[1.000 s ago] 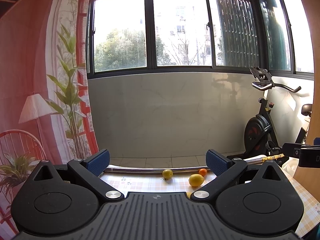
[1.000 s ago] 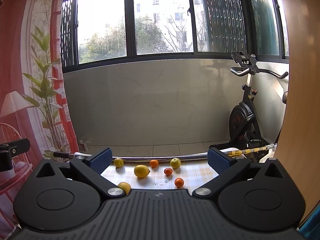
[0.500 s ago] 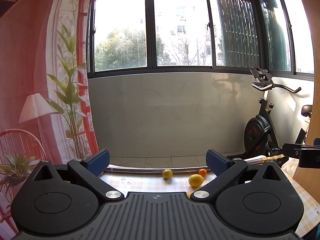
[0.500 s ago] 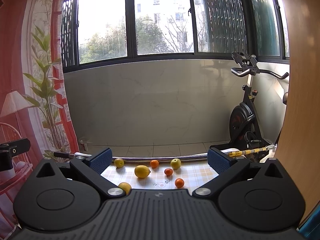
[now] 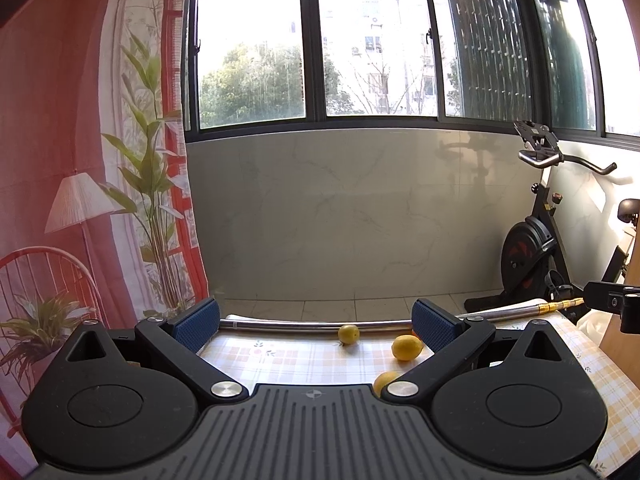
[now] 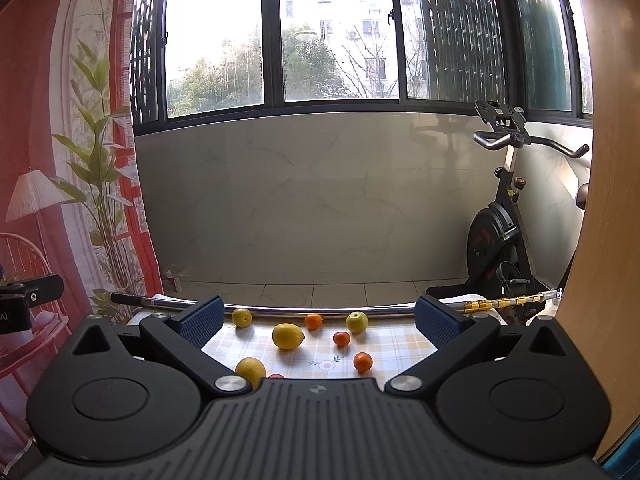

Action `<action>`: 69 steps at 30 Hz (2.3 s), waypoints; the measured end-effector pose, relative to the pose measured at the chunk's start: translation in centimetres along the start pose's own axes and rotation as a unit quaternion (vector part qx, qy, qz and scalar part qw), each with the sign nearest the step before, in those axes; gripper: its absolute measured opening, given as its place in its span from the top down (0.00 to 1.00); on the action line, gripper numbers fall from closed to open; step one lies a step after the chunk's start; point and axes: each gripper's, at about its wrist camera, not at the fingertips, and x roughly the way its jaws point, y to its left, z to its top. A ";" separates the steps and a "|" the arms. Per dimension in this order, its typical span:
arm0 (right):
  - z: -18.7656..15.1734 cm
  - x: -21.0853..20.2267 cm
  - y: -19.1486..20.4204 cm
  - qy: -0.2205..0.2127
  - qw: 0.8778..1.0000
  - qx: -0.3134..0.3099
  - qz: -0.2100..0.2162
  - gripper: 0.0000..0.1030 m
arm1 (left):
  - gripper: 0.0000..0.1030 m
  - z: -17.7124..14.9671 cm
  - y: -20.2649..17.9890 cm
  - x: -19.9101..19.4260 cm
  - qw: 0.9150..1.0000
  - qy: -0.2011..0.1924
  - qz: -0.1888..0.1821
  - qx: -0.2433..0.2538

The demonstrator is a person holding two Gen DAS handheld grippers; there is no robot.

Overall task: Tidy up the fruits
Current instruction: 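Move the left tool toward the large grapefruit while the right tool approaches an orange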

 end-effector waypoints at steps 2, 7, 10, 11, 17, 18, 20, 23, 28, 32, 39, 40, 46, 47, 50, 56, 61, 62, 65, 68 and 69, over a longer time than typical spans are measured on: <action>-0.3 0.9 -0.6 0.004 1.000 0.004 -0.004 0.00 | 0.00 -0.4 0.5 0.8 1.000 0.007 -0.010 -0.005; -1.5 3.8 -2.3 0.019 1.000 0.006 -0.002 0.00 | 0.00 -1.6 0.8 3.7 0.999 0.043 -0.021 0.009; -2.3 5.3 -3.2 0.021 1.000 0.000 0.001 0.00 | 0.01 -2.8 0.9 5.6 0.998 0.063 -0.003 0.031; -2.5 5.9 -3.5 0.023 1.000 -0.001 0.005 0.00 | 0.01 -3.1 0.9 6.1 0.997 0.067 0.000 0.035; -4.0 9.3 -4.6 0.048 0.998 0.006 0.028 0.03 | 0.04 -4.8 2.8 9.2 0.997 0.077 0.001 -0.021; -4.3 10.0 -4.6 0.054 0.998 0.001 0.030 0.03 | 0.04 -5.1 3.2 9.5 0.997 0.071 -0.001 -0.035; -4.6 10.8 -4.4 0.057 0.998 -0.012 0.030 0.04 | 0.06 -5.5 4.0 10.2 0.996 0.050 -0.016 -0.067; -5.2 11.9 -4.2 0.059 0.997 -0.027 0.032 0.04 | 0.06 -6.0 4.9 11.2 0.994 0.036 -0.032 -0.095; -6.5 14.3 -4.4 0.078 0.996 -0.026 0.037 0.05 | 0.07 -6.3 5.4 13.7 0.991 0.067 -0.017 -0.116; -7.0 15.9 -5.2 0.109 0.993 -0.010 0.043 0.13 | 0.08 -6.6 5.9 15.6 0.986 0.111 -0.043 -0.114; -6.9 17.4 -4.9 0.120 0.991 -0.041 0.036 0.13 | 0.07 -7.1 5.8 18.3 0.982 0.153 -0.054 -0.092; -6.9 17.6 -4.9 0.120 0.991 -0.042 0.034 0.13 | 0.07 -7.1 6.0 18.8 0.980 0.164 -0.060 -0.097; -6.6 19.1 -5.4 0.134 0.990 -0.031 0.035 0.13 | 0.07 -6.4 6.8 20.1 0.979 0.165 -0.070 -0.096; -6.3 19.5 -5.5 0.137 0.990 -0.026 0.035 0.13 | 0.07 -6.1 6.8 20.2 0.981 0.161 -0.068 -0.088; -5.2 20.6 -6.2 0.142 0.989 -0.004 0.041 0.13 | 0.07 -4.8 6.7 21.1 0.983 0.157 -0.061 -0.072; -2.8 22.4 -7.2 0.123 0.991 0.028 0.044 0.13 | 0.07 -1.7 5.8 22.9 0.990 0.133 -0.026 -0.046; -2.4 24.7 -8.3 0.125 0.990 0.053 0.035 0.13 | 0.07 -0.5 4.1 26.0 0.991 0.125 -0.034 -0.019; -2.5 25.2 -8.4 0.129 0.989 0.057 0.035 0.13 | 0.07 -0.5 3.8 26.9 0.991 0.125 -0.035 -0.017; -3.0 27.0 -8.8 0.143 0.987 0.062 0.032 0.13 | 0.08 -0.7 2.6 29.8 0.989 0.136 -0.056 -0.016; -3.5 28.5 -9.4 0.152 0.986 0.065 0.031 0.13 | 0.11 -1.4 1.5 33.0 0.985 0.149 -0.084 -0.012; -3.6 29.0 -9.6 0.155 0.985 0.067 0.031 0.13 | 0.12 -1.8 1.1 34.3 0.984 0.154 -0.090 -0.011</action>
